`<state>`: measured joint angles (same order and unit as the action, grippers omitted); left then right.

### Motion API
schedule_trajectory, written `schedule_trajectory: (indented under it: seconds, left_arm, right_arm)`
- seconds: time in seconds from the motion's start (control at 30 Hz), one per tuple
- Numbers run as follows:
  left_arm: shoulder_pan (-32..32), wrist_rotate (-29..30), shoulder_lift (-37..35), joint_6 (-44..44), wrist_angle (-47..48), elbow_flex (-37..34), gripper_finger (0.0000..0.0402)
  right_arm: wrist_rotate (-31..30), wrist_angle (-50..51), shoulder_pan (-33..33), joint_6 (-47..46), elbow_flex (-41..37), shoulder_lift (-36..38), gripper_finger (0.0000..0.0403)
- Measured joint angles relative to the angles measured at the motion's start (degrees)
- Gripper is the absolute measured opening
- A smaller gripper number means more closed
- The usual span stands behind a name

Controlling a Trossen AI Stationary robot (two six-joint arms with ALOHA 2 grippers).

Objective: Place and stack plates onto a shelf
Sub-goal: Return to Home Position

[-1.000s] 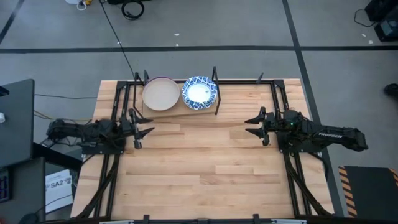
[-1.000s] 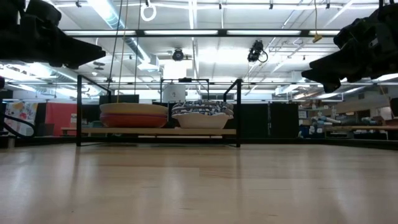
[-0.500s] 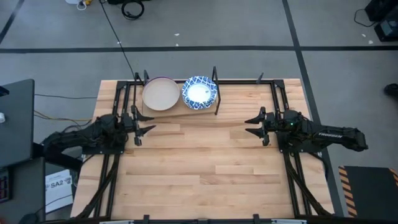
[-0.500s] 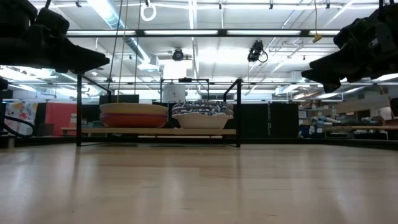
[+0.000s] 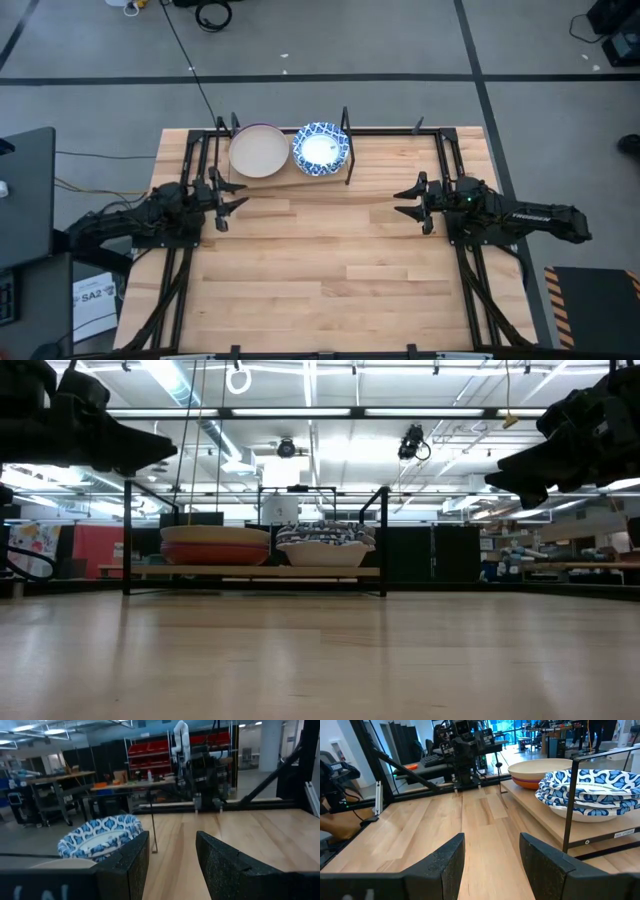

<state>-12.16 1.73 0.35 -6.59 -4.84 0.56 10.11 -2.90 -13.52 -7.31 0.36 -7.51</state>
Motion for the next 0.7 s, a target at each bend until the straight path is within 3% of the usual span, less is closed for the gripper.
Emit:
schedule_trajectory:
  seconds: [0.7]
  left_arm:
    - [0.00,0.12,-0.14,-0.07,-0.86,0.09,0.0169]
  right_arm:
    - [0.00,0.00,0.00,-0.02,0.00,0.00,0.0194]
